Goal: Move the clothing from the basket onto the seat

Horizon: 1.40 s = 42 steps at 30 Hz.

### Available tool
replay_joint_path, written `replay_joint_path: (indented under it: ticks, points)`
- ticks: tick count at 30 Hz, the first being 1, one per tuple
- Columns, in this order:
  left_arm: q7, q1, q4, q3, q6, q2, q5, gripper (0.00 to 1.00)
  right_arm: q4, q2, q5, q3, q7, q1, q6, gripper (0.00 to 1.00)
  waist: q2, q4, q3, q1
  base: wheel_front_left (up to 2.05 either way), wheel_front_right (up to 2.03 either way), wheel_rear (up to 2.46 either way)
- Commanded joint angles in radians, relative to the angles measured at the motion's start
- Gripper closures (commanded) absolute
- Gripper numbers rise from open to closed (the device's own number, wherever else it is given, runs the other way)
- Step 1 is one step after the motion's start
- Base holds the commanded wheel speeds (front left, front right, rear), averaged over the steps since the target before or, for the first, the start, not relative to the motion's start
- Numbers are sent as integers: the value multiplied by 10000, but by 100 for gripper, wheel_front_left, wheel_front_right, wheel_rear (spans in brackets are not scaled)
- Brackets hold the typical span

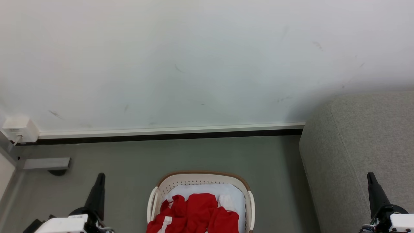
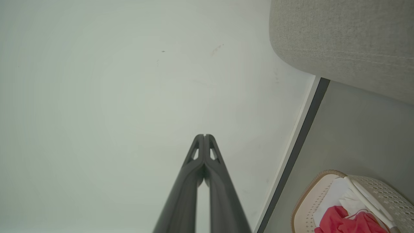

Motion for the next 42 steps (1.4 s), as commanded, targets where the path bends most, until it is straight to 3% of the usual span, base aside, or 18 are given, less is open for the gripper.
replay_joint_path:
  ticks: [1,6,7,19,42]
  points:
    - [30,-84,-32,12,11,27,-150,100,-41,-50,5,-27,20,-133,-23,100,0,0,0,0,0,0,0]
    - [30,-84,-32,12,13,27,-150,100,-41,-50,5,-27,20,-134,-23,100,0,0,0,0,0,0,0]
    - [-5,12,29,-2,-4,-6,4,0,27,8,0,4,-3,13,0,0,0,0,0,0,0,0,0]
    - [-496,345,170,-264,-1,-57,379,0,132,86,-689,333,-496,258,0,0,0,3,5,0,0,0,0]
    - [-1475,667,-170,-475,1,-25,3783,0,-411,39,-5861,1114,-1478,495,-4,0,0,-19,49,0,0,0,0]
